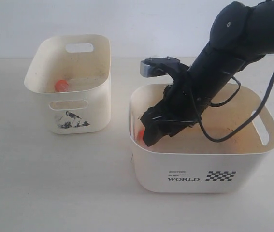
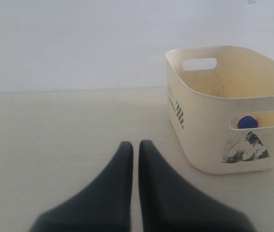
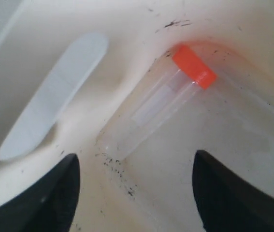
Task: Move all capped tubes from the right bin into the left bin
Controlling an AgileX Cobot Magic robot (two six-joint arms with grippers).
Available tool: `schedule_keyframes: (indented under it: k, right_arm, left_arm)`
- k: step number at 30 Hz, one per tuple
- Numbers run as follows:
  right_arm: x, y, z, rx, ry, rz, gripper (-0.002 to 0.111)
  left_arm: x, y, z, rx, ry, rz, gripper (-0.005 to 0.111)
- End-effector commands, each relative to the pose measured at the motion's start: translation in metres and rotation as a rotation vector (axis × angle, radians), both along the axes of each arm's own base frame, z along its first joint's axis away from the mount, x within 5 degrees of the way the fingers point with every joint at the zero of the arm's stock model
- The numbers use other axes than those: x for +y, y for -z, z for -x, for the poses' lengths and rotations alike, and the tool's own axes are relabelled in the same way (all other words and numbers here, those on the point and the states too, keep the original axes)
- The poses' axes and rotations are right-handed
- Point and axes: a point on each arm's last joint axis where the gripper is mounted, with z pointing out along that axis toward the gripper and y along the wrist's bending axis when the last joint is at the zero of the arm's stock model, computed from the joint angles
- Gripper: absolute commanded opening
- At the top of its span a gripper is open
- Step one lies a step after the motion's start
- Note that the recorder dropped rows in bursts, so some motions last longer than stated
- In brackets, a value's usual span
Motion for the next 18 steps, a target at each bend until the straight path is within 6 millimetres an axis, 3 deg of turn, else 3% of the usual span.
schedule_keyframes:
  k: [1,12,18]
  right_arm:
    - [0.001,0.008,-0.004,0.009,0.031,-0.008,0.063]
    - [0.005,0.028,-0.011,0.042,0.082,-0.025,0.064]
    - [0.009,0.051,-0.016,0.093,0.131,-0.047,0.064]
  left_arm:
    - [0.0,-0.001,0.0,-0.003,-0.002,0.007,0.004]
    - [0.0,-0.001,0.0,-0.003,-0.002,0.007,0.004]
    - [0.0,-0.001,0.0,-0.003,-0.002,0.007,0.004]
